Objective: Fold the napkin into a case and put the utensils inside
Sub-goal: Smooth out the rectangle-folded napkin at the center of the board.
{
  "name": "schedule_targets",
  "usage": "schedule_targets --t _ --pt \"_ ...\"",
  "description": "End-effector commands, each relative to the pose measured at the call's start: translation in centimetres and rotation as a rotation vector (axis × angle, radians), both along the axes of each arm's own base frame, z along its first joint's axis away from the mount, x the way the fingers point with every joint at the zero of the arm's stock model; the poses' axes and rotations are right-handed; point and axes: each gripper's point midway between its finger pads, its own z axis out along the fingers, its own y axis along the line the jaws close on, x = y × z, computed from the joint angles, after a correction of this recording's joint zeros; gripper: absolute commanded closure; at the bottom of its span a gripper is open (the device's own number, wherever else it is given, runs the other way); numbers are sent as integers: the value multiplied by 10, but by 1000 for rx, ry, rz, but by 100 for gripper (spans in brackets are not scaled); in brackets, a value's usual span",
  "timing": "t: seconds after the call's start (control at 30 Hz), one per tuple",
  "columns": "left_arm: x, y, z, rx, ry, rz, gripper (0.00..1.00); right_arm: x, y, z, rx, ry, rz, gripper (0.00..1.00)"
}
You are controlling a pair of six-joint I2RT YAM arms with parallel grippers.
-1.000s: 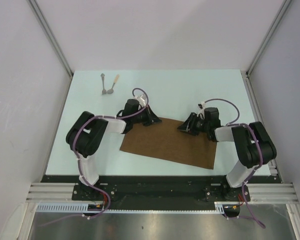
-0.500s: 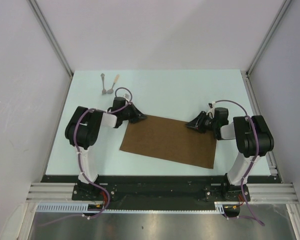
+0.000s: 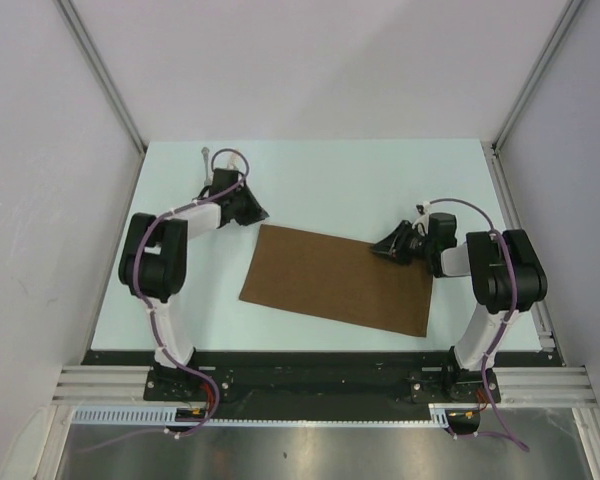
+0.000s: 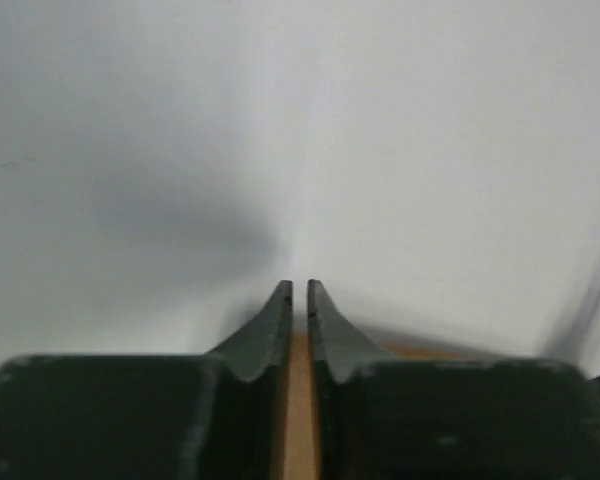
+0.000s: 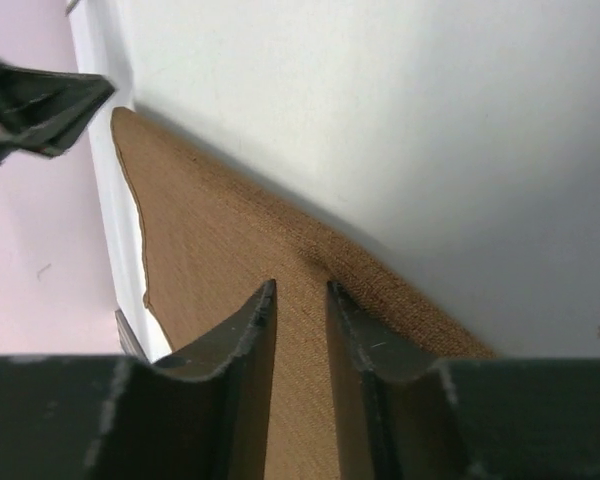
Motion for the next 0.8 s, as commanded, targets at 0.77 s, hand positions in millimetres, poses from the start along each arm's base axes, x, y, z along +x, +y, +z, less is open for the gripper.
schedule_targets --t 0.77 --pt "-101 -156 -33 -209 139 -283 92 -3 -9 34 -41 -98 2 50"
